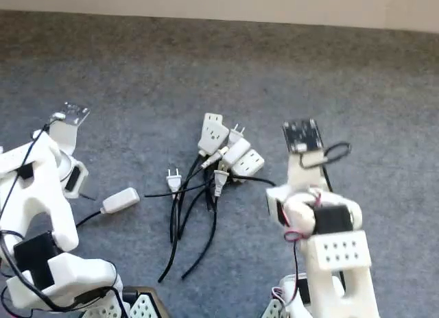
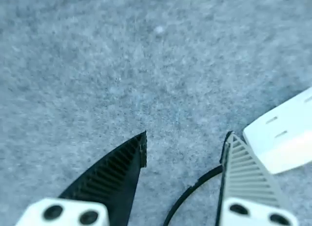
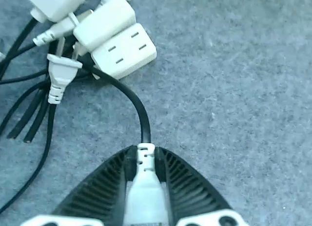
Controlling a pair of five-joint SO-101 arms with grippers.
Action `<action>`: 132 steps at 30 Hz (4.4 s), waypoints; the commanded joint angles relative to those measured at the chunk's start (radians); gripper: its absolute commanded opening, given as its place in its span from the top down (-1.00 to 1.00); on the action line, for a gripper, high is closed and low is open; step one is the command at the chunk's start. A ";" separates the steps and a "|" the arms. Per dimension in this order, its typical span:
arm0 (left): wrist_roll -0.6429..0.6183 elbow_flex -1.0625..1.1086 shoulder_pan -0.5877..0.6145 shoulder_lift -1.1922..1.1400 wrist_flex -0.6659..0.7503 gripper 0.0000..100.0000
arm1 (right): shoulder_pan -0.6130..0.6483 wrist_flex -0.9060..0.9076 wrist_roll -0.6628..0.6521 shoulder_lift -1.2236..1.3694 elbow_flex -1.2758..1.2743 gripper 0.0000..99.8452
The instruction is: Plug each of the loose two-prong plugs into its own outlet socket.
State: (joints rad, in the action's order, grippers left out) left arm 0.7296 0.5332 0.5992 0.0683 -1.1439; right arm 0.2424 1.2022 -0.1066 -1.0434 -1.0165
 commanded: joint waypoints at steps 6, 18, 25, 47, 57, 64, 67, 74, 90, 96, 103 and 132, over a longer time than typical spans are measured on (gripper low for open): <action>0.115 -0.191 -0.148 0.308 -0.462 0.50 | -0.107 -0.176 -0.035 -0.151 -0.240 0.99; 0.164 0.318 -0.259 0.604 -0.178 0.50 | -0.289 -0.266 -0.092 -0.206 -0.394 0.99; 0.157 0.338 -0.268 0.550 -0.086 0.50 | -0.288 -0.197 -0.092 -0.418 -0.450 0.99; 0.160 0.340 -0.409 0.344 -0.153 0.50 | -0.249 -0.065 -0.094 -0.751 -0.532 0.99; 0.152 0.309 -0.541 0.346 -0.402 0.61 | -0.216 -0.062 -0.118 -0.751 -0.533 0.99; 0.135 0.010 -0.414 0.344 -0.379 0.50 | -0.214 -0.061 -0.118 -0.750 -0.533 0.99; 0.146 -0.008 -0.414 0.334 -0.347 0.33 | -0.214 -0.061 -0.118 -0.750 -0.533 0.99; 0.204 0.196 -0.446 0.334 -0.101 0.28 | -0.214 -0.061 -0.118 -0.750 -0.535 0.99; 0.256 0.257 -0.369 0.013 0.157 0.28 | -0.214 -0.061 -0.120 -0.750 -0.535 0.99; 0.325 0.265 -0.427 -0.018 0.118 0.45 | -0.213 -0.061 -0.120 -0.750 -0.535 0.99; 0.385 0.331 -0.641 0.097 -0.060 0.67 | -0.213 -0.062 -0.120 -0.750 -0.535 0.99; 0.041 -1.038 -1.047 -0.800 -0.417 0.67 | -0.213 -0.061 -0.120 -0.750 -0.535 0.99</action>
State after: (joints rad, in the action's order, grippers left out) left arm 0.7940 -0.1051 -0.4273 -0.6268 -1.5029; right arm 0.0199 1.1362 -0.2125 -1.7829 -1.5581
